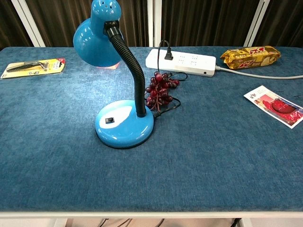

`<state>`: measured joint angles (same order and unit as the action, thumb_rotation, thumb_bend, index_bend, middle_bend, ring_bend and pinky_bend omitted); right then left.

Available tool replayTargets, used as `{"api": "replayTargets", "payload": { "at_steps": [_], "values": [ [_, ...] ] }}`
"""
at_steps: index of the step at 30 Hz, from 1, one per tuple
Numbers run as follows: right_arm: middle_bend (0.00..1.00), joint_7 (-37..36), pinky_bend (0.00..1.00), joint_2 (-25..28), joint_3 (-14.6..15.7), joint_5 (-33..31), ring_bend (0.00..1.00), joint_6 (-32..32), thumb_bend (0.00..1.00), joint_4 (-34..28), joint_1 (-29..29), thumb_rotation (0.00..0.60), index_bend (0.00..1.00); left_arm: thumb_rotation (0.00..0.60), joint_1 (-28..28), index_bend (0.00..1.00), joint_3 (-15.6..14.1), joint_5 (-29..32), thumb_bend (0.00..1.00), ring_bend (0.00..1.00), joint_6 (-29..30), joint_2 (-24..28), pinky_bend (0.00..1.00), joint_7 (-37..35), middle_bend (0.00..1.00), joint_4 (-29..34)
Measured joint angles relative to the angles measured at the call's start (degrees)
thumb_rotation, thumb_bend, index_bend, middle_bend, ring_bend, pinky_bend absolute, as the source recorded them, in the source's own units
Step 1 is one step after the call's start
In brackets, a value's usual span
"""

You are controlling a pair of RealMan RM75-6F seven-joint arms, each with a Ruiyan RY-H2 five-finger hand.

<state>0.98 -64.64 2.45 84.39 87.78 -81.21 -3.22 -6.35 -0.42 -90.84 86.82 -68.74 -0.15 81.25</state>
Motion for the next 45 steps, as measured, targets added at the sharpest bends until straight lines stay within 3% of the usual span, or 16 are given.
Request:
{"api": "replayTargets", "payload": {
  "at_steps": [14,20,28,37,45],
  "values": [
    [0.00,-0.98,0.00,0.45,-1.84,0.21,0.00,-1.85,0.19,-0.48,-0.20,0.600,0.00,0.600,-2.01,0.00,-1.33,-3.91,0.05,0.00,-2.22,0.37,0.00,-1.34,0.00,2.35],
    [0.00,-1.49,0.00,1.67,-3.30,-0.12,0.00,-1.97,0.19,-2.72,-0.55,0.600,0.00,0.600,-7.37,0.00,-2.71,-8.70,0.16,0.00,-8.55,-1.07,0.00,-5.17,0.00,3.47],
    [0.00,-2.49,0.00,2.36,-4.20,0.48,0.00,0.29,0.19,-3.96,0.54,0.600,0.00,0.600,-15.24,0.00,-3.50,-11.44,0.13,0.00,-19.16,-7.90,0.00,-5.33,0.00,3.72],
    [0.00,-3.61,0.00,1.70,-3.73,-0.77,0.00,-0.93,0.19,-2.09,1.90,0.600,0.00,0.600,-19.54,0.00,-4.33,-12.54,0.13,0.00,-22.44,-16.24,0.00,-7.50,0.00,-1.02],
    [0.00,-3.91,0.00,0.59,-3.36,-0.82,0.00,-2.20,0.19,-0.96,2.32,0.600,0.00,0.600,-22.28,0.00,-4.08,-11.52,0.13,0.00,-23.88,-19.69,0.00,-9.06,0.00,-3.71]
  ]
}}
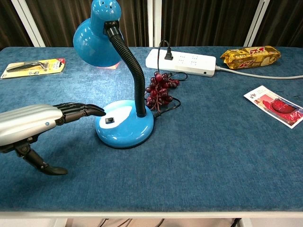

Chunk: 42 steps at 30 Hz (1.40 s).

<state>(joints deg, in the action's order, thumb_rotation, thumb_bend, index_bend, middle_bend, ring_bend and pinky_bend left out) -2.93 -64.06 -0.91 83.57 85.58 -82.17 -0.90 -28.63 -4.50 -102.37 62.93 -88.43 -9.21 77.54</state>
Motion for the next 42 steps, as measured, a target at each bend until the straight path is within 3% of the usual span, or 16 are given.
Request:
{"api": "replayTargets", "payload": {
  "at_steps": [22,42],
  "values": [
    [0.00,-0.72,0.00,-0.30,-0.56,-0.51,0.00,-1.98,0.22,0.78,0.15,0.600,0.00,0.600,-1.81,0.00,-1.43,2.12,0.13,0.00,0.96,-3.55,0.00,-1.77,0.05,-5.31],
    [0.00,-2.09,0.00,0.47,-0.81,-0.58,0.00,-3.29,0.28,1.43,-0.01,0.600,0.00,0.600,-3.65,0.00,-1.88,3.44,0.14,0.00,-0.21,-4.68,0.00,-0.66,0.05,-5.25]
  ]
}}
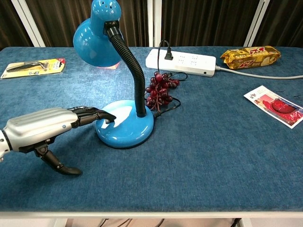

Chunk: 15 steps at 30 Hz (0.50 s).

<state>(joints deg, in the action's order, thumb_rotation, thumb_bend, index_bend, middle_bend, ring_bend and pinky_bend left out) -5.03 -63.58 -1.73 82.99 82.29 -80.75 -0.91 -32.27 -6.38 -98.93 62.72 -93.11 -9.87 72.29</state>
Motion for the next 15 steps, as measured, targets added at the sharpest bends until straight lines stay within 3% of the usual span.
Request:
{"api": "replayTargets", "payload": {
  "at_steps": [15],
  "values": [
    [0.00,-0.62,0.00,-0.11,-0.09,0.14,0.00,0.17,0.28,0.49,0.34,0.600,0.00,0.600,-0.38,0.00,-0.34,1.17,0.13,0.00,-0.49,-0.86,0.00,-0.30,0.05,-0.70]
  ]
}}
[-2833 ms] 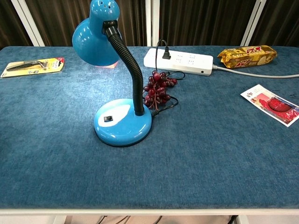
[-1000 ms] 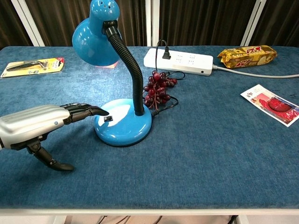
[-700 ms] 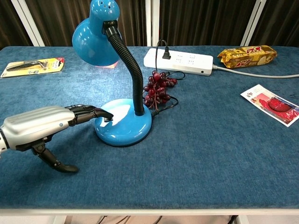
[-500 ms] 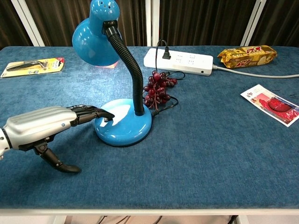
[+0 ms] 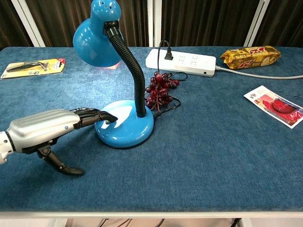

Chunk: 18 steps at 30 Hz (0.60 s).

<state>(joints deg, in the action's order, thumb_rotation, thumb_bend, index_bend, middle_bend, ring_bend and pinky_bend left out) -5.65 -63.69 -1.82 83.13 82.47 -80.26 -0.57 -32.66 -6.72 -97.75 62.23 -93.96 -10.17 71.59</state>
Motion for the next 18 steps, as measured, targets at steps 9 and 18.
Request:
{"api": "replayTargets", "payload": {
  "at_steps": [9,18],
  "values": [
    [0.00,0.04,0.00,0.05,-0.01,0.08,0.00,0.06,0.29,-0.08,0.15,0.600,0.00,0.600,-0.35,0.00,-0.20,0.03,0.13,0.00,0.14,-0.82,0.00,-0.75,0.05,-1.06],
    [0.00,-0.04,0.00,0.37,-0.24,0.05,0.00,0.21,0.29,-0.39,0.19,0.600,0.00,0.600,-0.40,0.00,-0.15,-0.09,0.13,0.00,1.10,-1.11,0.00,-0.50,0.05,-1.34]
  ]
}}
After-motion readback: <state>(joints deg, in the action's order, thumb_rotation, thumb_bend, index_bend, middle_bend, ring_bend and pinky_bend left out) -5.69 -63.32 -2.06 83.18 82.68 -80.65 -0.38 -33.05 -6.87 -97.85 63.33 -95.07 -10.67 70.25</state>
